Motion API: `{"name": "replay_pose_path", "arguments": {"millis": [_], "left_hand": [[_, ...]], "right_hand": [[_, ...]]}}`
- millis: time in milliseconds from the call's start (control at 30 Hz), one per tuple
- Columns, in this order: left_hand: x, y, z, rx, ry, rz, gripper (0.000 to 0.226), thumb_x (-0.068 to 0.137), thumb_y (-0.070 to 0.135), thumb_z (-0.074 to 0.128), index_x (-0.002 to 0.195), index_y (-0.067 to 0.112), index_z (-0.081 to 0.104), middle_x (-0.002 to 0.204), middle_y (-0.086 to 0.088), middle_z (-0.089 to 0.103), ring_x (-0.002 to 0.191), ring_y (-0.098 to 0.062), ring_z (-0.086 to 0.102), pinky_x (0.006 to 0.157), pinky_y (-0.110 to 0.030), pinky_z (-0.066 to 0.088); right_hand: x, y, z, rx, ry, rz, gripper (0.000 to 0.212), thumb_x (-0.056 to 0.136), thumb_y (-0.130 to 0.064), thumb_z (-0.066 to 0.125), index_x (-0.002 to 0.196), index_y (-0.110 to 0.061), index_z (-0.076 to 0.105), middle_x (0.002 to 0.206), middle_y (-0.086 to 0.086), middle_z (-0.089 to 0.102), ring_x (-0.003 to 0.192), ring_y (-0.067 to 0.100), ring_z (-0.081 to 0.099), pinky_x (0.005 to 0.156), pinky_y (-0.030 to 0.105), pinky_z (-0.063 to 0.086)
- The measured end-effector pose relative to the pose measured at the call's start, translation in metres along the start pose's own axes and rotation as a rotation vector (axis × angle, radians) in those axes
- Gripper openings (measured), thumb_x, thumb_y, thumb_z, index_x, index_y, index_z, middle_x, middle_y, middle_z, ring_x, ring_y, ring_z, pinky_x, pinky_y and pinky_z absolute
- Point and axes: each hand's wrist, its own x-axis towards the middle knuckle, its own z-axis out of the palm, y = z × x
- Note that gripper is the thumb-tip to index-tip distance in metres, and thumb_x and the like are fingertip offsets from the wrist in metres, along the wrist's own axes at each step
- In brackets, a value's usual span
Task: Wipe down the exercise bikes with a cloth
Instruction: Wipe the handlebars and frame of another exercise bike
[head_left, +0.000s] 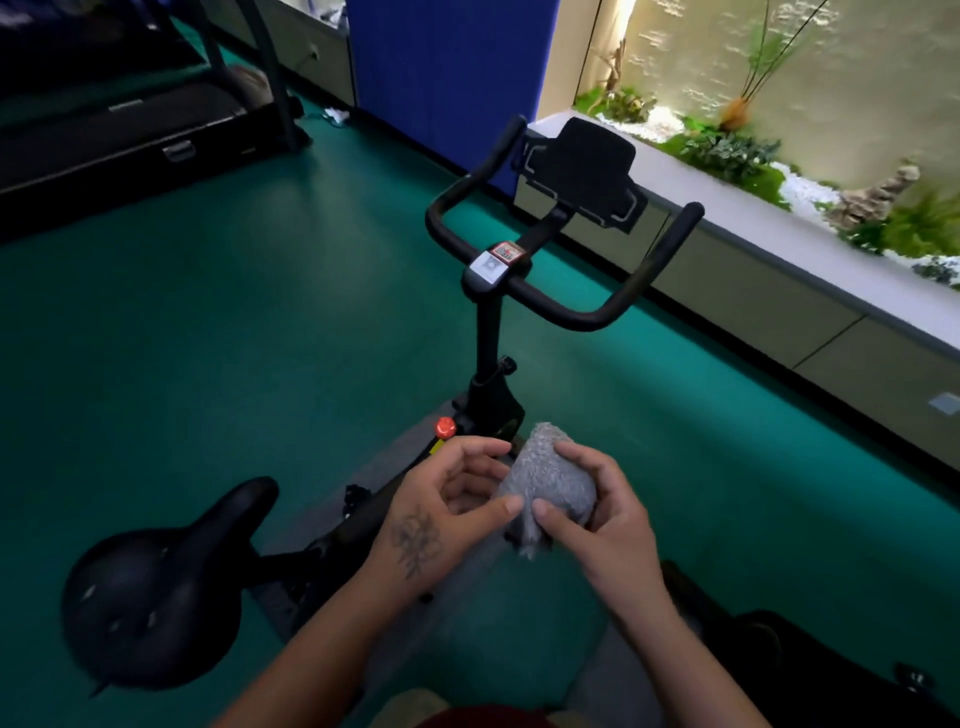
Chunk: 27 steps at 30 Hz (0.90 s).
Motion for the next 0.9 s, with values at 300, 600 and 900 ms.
{"name": "replay_pose_path", "arguments": {"millis": [300,600,900], "left_hand": [[0.004,0.006,-0.021,-0.029,-0.05,0.035,0.056,0.08,0.035,0.089,0.131,0.027,0.068,0.118,-0.005,0.077,0.112,-0.023,0.075,0.095,-0.041,0.061],[0.05,0.005,-0.025,0.074,0.073,0.081,0.056,0.082,0.027,0.089,0.133,0.025,0.066,0.124,0.0,0.076,0.118,-0.023,0.071,0.1,-0.047,0.059],[0.134,-0.002,0.041,0.224,0.101,0.089,0.067,0.076,0.056,0.085,0.136,0.04,0.061,0.133,0.022,0.068,0.132,-0.004,0.061,0.106,-0.032,0.053]], "right_hand": [[0.032,-0.022,-0.012,-0.259,-0.126,-0.028,0.053,0.072,-0.005,0.093,0.117,-0.021,0.071,0.121,-0.013,0.074,0.114,0.006,0.069,0.094,0.021,0.054],[0.087,-0.03,-0.056,-0.33,-0.012,-0.071,0.041,0.072,-0.069,0.082,0.1,-0.04,0.072,0.111,-0.011,0.063,0.105,0.019,0.065,0.092,0.055,0.056],[0.163,-0.033,-0.125,-0.214,-0.015,-0.017,0.028,0.072,-0.04,0.085,0.094,-0.029,0.071,0.101,-0.008,0.072,0.091,0.016,0.067,0.074,0.033,0.057]]}}
